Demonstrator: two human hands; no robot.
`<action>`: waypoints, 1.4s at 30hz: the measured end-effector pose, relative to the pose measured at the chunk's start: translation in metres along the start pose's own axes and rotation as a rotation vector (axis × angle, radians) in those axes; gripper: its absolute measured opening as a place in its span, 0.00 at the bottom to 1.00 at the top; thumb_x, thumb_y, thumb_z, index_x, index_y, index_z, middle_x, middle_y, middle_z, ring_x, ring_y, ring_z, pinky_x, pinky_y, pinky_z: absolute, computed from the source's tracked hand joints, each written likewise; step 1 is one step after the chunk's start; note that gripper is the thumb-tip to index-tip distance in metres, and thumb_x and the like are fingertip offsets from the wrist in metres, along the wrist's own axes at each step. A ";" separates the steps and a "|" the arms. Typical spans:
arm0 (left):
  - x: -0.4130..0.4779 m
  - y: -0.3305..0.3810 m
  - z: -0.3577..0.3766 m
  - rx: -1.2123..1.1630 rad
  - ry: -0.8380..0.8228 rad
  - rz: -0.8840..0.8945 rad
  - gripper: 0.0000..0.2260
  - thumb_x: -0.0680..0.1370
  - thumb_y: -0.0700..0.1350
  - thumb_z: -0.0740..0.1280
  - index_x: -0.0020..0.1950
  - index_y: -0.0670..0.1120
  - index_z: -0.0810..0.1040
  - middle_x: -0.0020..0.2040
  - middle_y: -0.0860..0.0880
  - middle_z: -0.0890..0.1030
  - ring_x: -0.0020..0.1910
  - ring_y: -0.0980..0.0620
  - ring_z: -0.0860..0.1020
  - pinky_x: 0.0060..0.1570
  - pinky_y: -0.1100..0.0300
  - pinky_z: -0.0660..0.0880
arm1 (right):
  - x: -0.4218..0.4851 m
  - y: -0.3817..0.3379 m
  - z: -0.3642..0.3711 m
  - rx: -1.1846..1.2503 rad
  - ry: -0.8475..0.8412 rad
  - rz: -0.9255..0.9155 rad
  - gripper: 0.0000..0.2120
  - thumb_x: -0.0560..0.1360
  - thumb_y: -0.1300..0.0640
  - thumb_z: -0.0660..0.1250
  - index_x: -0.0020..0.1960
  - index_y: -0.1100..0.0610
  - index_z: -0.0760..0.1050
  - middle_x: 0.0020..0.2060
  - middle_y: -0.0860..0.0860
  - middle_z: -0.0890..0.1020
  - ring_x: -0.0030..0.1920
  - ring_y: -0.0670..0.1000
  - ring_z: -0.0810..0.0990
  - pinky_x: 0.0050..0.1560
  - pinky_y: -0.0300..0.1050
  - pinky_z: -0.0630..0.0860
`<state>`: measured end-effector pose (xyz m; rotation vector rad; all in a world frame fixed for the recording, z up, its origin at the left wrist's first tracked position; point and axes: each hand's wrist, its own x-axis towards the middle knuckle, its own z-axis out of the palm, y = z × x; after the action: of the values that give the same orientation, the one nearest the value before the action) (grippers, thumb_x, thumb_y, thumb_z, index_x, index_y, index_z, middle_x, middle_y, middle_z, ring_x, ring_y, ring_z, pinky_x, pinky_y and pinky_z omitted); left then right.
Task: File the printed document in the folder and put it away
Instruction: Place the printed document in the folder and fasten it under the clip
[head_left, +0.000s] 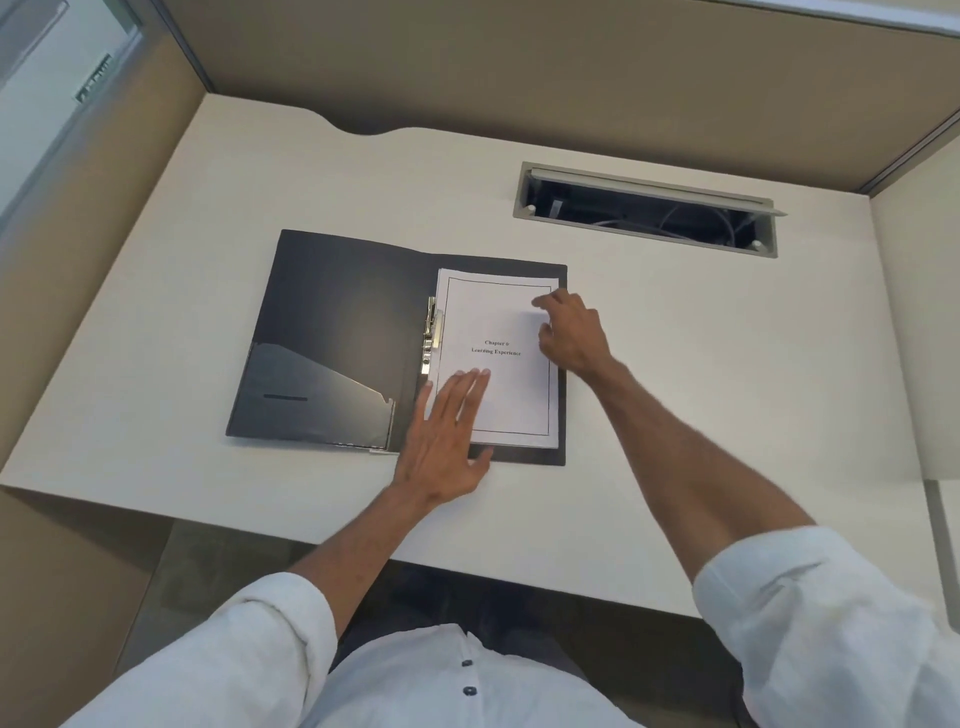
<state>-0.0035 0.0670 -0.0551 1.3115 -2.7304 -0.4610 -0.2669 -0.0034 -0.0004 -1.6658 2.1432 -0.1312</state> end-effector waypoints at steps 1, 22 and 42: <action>0.003 0.005 0.004 0.011 -0.014 0.022 0.49 0.77 0.62 0.69 0.91 0.47 0.50 0.91 0.49 0.55 0.90 0.45 0.57 0.88 0.35 0.54 | 0.007 0.002 -0.001 -0.015 0.001 0.003 0.26 0.83 0.65 0.60 0.81 0.57 0.71 0.77 0.53 0.73 0.78 0.58 0.70 0.76 0.57 0.69; 0.028 0.002 0.035 0.001 -0.053 0.083 0.49 0.77 0.64 0.70 0.91 0.51 0.48 0.90 0.49 0.57 0.88 0.44 0.64 0.87 0.34 0.56 | 0.111 -0.022 0.001 -0.139 -0.108 -0.140 0.24 0.79 0.70 0.61 0.73 0.60 0.74 0.71 0.57 0.74 0.72 0.60 0.73 0.73 0.58 0.71; 0.031 -0.007 0.025 -0.092 -0.015 0.082 0.42 0.82 0.64 0.64 0.91 0.50 0.51 0.90 0.52 0.57 0.88 0.48 0.63 0.89 0.36 0.54 | 0.091 -0.026 -0.002 0.003 0.017 -0.083 0.26 0.74 0.71 0.61 0.71 0.58 0.74 0.67 0.54 0.75 0.69 0.59 0.74 0.69 0.56 0.71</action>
<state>-0.0230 0.0445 -0.0826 1.1743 -2.7269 -0.5842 -0.2621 -0.0967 -0.0150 -1.7585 2.0858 -0.1741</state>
